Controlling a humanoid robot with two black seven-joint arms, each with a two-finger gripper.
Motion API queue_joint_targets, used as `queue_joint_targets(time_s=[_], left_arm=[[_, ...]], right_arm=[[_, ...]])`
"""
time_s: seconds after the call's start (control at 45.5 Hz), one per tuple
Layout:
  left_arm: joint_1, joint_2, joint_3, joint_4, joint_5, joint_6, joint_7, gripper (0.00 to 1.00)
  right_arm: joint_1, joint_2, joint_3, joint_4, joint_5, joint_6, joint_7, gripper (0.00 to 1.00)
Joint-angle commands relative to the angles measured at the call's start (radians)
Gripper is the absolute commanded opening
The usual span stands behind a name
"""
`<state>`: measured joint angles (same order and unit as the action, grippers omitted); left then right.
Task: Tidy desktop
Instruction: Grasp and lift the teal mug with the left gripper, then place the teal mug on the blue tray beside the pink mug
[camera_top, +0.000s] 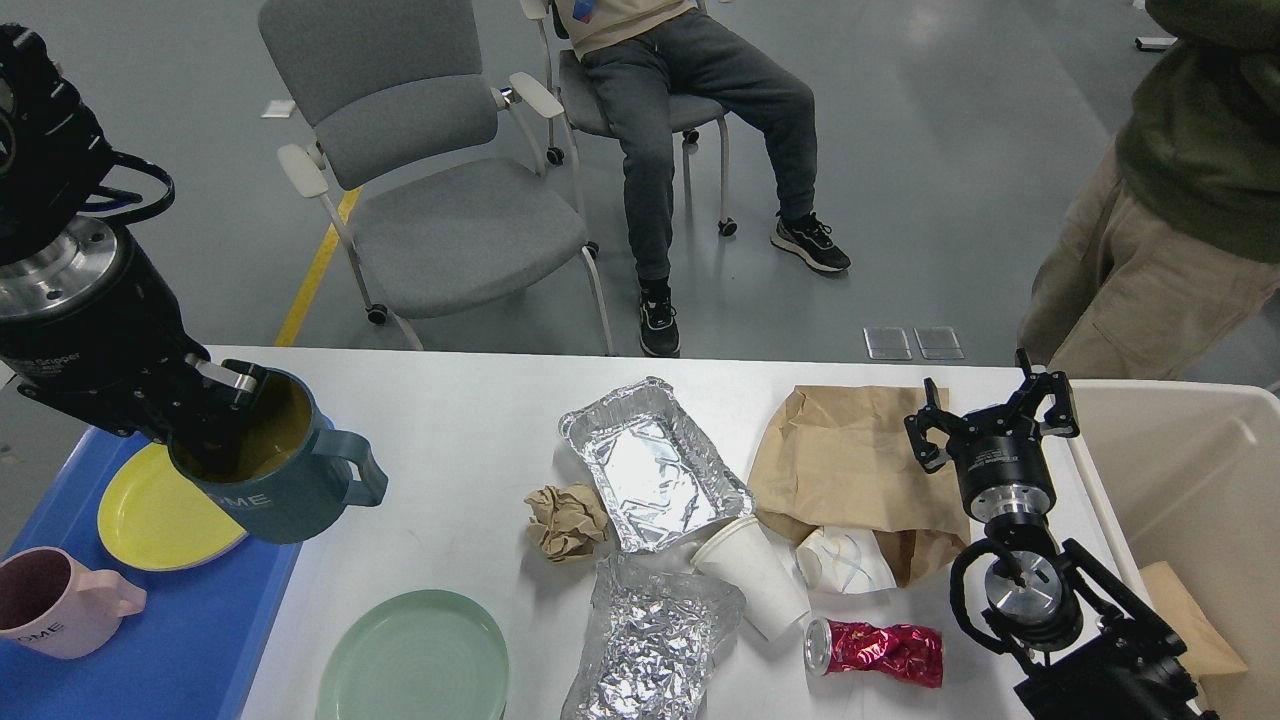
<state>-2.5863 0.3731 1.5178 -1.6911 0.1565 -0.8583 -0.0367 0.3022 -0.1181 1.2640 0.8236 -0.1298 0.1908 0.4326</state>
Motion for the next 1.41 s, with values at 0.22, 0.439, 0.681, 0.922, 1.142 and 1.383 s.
queue_joint_targets(time_s=[0.22, 0.439, 0.681, 0.922, 1.142, 1.383], left_arm=[[0.051, 0.079, 0.064, 0.022, 0.015, 0.047, -0.019, 0.0], [0.248, 0.158, 0.084, 0.094, 0.046, 0.151, -0.022, 0.0], [0.509, 0.274, 0.055, 0.247, 0.061, 0.268, -0.029, 0.0], [0.862, 0.346, -0.103, 0.47, 0.127, 0.286, -0.055, 0.0], [1.058, 0.36, -0.214, 0.593, 0.137, 0.286, -0.055, 0.01], [1.186, 0.388, -0.3, 0.665, 0.187, 0.288, -0.057, 0.01]], right_arm=[[0.0, 0.0, 0.0, 0.0, 0.001, -0.001, 0.0, 1.0], [0.0, 0.0, 0.0, 0.002, 0.001, 0.001, 0.0, 1.0], [0.0, 0.0, 0.0, 0.002, 0.001, 0.001, 0.0, 1.0], [0.0, 0.0, 0.0, 0.002, -0.001, 0.001, 0.0, 1.0], [0.0, 0.0, 0.0, 0.002, 0.001, 0.001, 0.0, 1.0], [-0.001, 0.0, 0.0, 0.0, 0.001, 0.001, 0.0, 1.0]])
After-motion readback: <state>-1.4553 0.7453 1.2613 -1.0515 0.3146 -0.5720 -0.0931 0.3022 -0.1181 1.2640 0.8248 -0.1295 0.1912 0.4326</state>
